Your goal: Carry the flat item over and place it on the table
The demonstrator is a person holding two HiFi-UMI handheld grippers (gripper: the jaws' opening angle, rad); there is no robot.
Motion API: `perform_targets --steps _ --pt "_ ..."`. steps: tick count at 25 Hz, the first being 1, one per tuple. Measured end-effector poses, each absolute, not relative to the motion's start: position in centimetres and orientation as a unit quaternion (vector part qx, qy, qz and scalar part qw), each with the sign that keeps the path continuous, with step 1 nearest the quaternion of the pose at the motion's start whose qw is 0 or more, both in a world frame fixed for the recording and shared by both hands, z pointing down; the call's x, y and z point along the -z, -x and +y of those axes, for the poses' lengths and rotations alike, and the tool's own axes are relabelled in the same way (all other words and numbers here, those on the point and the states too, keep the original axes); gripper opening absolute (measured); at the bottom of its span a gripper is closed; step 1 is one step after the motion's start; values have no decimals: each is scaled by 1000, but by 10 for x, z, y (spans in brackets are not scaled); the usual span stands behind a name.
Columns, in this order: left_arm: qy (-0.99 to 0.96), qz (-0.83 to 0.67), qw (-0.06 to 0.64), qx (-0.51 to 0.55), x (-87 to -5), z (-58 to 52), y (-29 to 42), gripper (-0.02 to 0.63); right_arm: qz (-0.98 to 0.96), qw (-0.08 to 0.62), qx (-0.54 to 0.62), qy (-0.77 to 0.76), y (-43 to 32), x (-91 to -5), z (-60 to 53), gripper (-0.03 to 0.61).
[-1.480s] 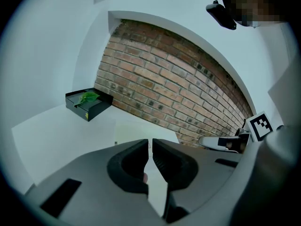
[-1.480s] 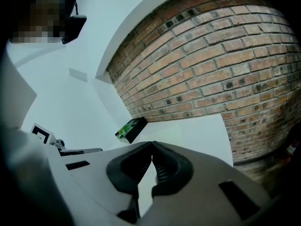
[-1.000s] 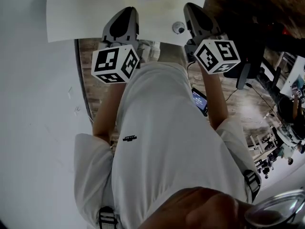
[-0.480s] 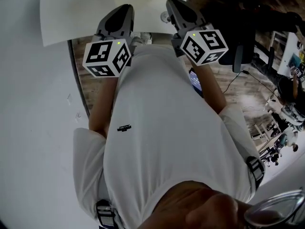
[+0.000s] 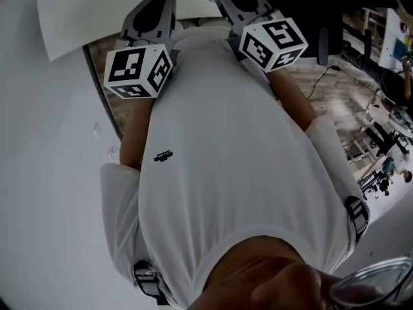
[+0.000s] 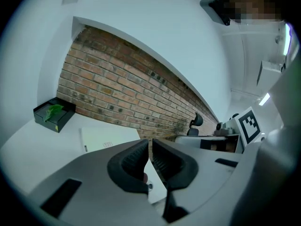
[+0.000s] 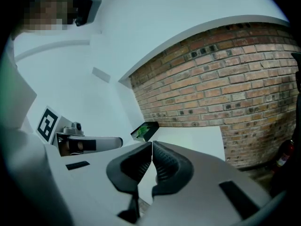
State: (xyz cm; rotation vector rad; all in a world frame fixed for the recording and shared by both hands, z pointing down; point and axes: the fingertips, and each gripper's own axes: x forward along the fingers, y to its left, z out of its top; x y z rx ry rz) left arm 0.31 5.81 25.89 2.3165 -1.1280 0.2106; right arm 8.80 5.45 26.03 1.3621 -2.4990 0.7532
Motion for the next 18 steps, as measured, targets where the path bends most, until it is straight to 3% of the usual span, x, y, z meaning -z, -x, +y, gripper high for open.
perform_targets --steps 18 --pt "-877 -390 269 -76 -260 71 -8 43 -865 63 -306 -392 -49 -270 86 34"
